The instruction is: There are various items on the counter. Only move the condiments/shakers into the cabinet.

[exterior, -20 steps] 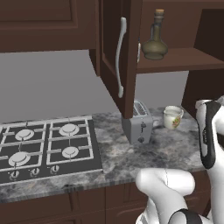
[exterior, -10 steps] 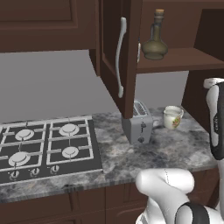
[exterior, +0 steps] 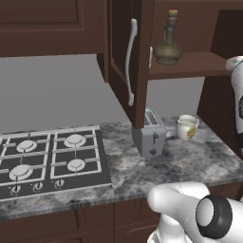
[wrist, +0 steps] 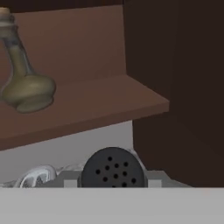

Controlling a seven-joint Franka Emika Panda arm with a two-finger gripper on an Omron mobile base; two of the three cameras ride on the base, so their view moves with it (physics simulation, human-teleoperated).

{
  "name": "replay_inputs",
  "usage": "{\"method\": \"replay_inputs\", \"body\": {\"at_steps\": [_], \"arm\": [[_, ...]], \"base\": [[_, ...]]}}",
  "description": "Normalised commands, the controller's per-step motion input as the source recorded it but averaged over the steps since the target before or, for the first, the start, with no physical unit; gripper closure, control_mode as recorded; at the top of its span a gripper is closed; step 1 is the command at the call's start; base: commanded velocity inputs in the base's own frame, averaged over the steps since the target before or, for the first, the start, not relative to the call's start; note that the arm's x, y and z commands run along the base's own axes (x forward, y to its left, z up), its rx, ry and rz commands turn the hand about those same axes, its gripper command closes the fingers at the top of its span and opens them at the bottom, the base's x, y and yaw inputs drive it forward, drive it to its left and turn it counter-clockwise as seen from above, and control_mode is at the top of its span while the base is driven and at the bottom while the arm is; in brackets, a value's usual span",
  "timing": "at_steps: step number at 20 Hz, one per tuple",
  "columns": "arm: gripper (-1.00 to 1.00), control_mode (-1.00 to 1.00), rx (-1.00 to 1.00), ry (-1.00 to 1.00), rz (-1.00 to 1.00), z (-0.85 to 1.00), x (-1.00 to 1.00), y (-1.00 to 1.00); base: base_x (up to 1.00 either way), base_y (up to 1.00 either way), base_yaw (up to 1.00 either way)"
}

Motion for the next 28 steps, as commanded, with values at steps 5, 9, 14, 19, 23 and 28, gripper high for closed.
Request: {"method": "replay_inputs", "body": {"at_steps": [5,9,14,19,23,28], "arm": [[1.0,-1.0,-0.02,-0.11,0.0,0.0,0.39,0.0],[1.0,-1.0,-0.03,-0.12,0.0,0.0,0.57,0.0],[1.0,-1.0,-0.01,-0.05,0.0,0.0,0.75,0.01],[1.0,-1.0,0.0,0.05,0.0,0.0,0.75,0.0],[1.0,-1.0,0.0,0.13,0.0,0.0,0.77,0.04],[1.0,-1.0,0.0,0.13,0.0,0.0,0.66,0.0]], "base": [[0.0,0.0,0.0],[0.0,0.0,0.0],[0.0,0.0,0.0],[0.0,0.0,0.0],[0.0,0.0,0.0],[0.0,0.0,0.0]]}}
